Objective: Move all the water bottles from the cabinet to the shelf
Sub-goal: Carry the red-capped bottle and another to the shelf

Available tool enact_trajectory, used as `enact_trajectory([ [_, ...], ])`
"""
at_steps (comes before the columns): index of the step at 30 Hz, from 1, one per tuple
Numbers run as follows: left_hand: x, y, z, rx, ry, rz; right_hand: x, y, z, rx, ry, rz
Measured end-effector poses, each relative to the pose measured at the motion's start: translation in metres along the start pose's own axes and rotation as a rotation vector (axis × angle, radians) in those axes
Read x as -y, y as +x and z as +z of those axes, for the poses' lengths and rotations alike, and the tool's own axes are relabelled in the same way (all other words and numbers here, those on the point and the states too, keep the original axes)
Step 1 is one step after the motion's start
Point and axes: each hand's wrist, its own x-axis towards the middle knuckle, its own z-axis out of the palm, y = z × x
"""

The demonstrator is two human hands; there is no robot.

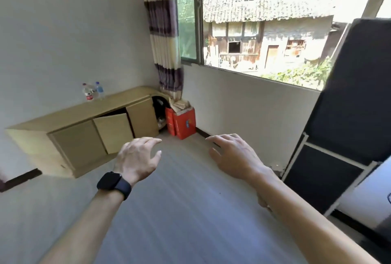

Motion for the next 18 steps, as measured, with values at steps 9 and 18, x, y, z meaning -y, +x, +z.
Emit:
enact_trajectory([
  [9, 0.129, 0.128, -0.005, -0.066, 0.092, -0.227, 0.039, 0.227, 0.061, 0.033, 0.069, -0.239],
  [18, 0.264, 0.212, 0.025, -0.09, 0.12, -0.403, 0.094, 0.406, 0.145, 0.119, 0.119, -0.398],
])
